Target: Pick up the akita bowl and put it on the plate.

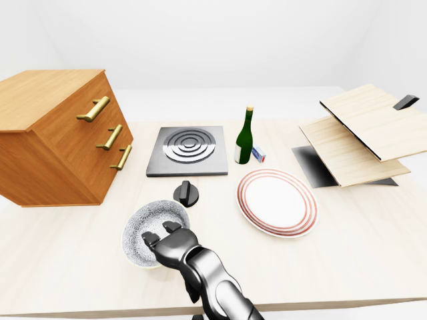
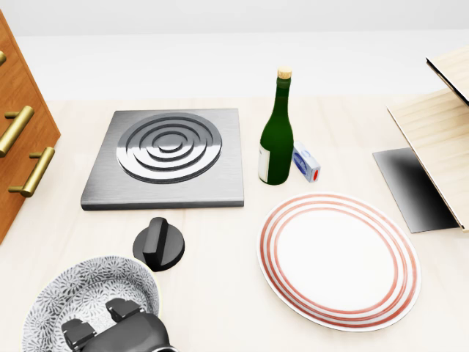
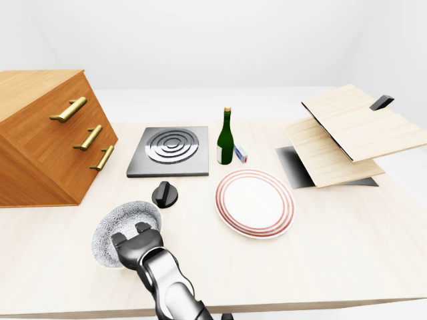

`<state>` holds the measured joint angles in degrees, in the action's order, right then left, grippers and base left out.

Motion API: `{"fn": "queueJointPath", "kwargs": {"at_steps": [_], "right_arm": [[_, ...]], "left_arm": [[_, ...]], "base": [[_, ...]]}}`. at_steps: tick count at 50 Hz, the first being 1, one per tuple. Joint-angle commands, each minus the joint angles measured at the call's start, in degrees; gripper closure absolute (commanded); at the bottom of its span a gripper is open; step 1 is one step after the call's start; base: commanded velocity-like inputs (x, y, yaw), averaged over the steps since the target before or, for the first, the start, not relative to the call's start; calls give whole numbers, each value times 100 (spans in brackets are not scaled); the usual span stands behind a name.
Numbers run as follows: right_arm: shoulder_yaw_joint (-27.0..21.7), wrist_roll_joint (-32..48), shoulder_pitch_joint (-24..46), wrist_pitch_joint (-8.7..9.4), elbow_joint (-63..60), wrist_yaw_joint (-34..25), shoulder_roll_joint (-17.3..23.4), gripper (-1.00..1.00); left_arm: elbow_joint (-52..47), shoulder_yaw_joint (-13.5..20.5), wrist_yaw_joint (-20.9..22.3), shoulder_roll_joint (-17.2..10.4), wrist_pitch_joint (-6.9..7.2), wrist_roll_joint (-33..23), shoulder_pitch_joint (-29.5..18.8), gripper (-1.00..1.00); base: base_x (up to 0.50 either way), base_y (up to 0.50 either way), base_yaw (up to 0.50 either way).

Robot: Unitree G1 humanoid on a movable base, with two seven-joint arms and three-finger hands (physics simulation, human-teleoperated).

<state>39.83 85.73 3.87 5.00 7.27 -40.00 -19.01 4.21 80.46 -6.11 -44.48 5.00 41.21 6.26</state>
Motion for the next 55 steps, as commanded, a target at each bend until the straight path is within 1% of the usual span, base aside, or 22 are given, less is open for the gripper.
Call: {"fn": "queueJointPath", "kwargs": {"at_steps": [1,7,8,9,16,36,46,55], "right_arm": [[-42,-65,37,0,104,0,-25,-98],[-85,-92,56,0,142,0,-3,-100],[-65,-94,39,0,101,0,-9,33],[-67,-112,43,0,66,0,-20,100],[-159,-79,140,0,-32,0,-22,100],[-183,-160,156,0,16,0,-37,100],[-191,117,251,0,-257,0,-72,100],[-147,394,181,0,-629,0,-53,100]], "left_arm": [[-21,32,-3,-22,0,18,10,-100],[13,-15,2,1,0,-7,-14,-100],[12,-15,-1,-3,0,-6,-13,-100],[7,-14,3,-1,0,-3,-10,-100],[8,-36,-6,7,0,-10,-16,-100],[11,-3,9,-3,0,1,-3,-100],[-3,6,4,-13,0,15,-1,-100],[-4,-14,5,16,0,0,-11,-100]], "base": [[0,0,0],[0,0,0],[0,0,0],[0,0,0],[0,0,0],[0,0,0],[0,0,0],[0,0,0]]}}
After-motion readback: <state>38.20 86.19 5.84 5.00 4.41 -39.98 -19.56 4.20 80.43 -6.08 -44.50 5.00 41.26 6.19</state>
